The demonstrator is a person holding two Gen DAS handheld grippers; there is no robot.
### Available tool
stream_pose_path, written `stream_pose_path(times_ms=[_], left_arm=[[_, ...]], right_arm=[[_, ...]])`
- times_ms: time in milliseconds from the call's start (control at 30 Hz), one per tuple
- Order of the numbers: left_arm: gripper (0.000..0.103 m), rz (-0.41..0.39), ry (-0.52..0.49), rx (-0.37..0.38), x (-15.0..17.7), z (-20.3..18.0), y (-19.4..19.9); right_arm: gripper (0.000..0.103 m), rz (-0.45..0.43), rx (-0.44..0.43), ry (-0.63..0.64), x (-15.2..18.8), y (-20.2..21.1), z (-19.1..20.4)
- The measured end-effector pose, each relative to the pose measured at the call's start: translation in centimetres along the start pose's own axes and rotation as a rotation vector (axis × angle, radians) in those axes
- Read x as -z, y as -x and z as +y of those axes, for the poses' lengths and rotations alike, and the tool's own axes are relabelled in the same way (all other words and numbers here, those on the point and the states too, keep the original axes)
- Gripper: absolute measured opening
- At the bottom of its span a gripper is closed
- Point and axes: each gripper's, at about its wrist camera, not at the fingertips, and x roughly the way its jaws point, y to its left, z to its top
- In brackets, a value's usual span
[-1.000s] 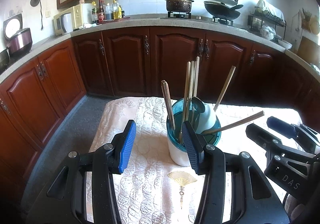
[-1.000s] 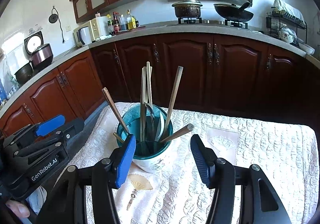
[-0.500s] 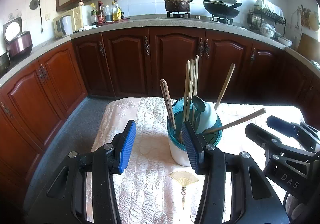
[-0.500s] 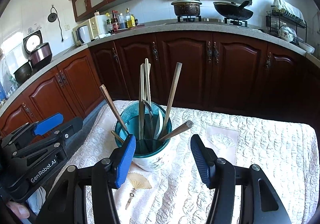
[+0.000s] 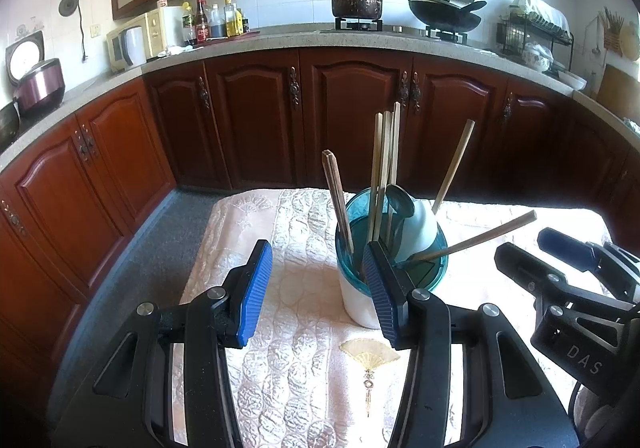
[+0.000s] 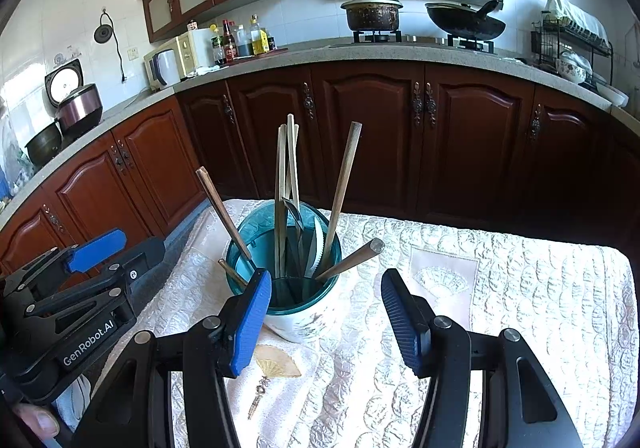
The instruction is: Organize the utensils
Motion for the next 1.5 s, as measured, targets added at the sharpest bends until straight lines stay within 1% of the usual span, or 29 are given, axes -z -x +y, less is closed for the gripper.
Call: stream_pose_path(times_ms=[833, 1500], left_arm=[[0.047, -0.014, -0.004, 0.001, -0.12, -0.27, 0.44], [0.047, -0.011, -0.009, 0.019, -0.19, -0.48, 0.65]], right_arm=[[0.055, -0.004, 0.0, 0.0, -0.22, 0.19, 0.16], [0.055, 0.002, -0.004, 0.008, -0.23, 0.12, 0.31]])
